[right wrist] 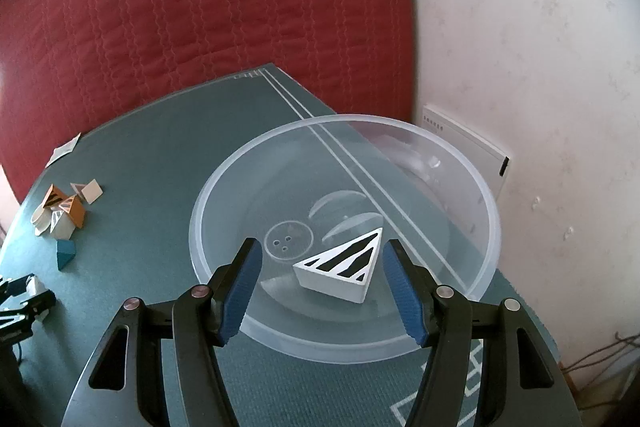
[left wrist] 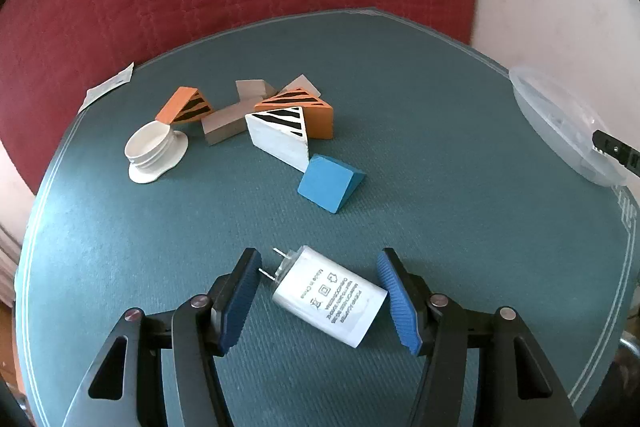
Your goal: Organize rigid objects
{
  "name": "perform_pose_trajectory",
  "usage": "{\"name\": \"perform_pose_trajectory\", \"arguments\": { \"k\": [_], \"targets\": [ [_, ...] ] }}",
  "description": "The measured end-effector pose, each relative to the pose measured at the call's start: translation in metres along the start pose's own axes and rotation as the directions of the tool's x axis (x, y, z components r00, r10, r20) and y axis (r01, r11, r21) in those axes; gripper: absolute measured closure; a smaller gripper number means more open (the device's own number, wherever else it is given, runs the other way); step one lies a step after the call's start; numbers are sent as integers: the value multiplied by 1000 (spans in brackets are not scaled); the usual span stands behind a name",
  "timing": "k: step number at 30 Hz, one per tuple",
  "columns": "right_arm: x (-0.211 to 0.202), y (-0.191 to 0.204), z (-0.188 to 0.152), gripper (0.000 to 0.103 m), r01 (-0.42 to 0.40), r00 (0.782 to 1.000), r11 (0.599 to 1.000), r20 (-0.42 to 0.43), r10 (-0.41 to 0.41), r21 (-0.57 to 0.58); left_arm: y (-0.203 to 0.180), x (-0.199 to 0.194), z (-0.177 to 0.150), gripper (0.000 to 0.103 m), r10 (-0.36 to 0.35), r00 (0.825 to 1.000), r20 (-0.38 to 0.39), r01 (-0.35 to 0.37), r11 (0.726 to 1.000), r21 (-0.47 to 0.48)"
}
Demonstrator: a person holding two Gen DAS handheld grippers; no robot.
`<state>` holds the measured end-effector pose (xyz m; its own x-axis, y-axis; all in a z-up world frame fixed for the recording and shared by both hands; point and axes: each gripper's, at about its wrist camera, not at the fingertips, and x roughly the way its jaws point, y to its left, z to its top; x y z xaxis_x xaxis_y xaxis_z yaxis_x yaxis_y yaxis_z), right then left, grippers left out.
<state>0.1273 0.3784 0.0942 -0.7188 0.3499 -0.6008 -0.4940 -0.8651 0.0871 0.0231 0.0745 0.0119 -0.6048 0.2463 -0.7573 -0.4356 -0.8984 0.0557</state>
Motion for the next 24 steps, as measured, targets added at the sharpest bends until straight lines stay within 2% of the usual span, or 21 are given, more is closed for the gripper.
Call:
{"name": "perform_pose_trajectory", "arguments": {
  "k": [13,24],
  "targets": [
    [2,1,5,39,15,1000,1000,18,-15,20,-25,-13,31,40,-31,998,61,31,1000,-1],
    [-1,-28,7,39,62,998,993,26,-65,100,-80,-19,70,40,-119,988,102,110,990,88]
  ]
}}
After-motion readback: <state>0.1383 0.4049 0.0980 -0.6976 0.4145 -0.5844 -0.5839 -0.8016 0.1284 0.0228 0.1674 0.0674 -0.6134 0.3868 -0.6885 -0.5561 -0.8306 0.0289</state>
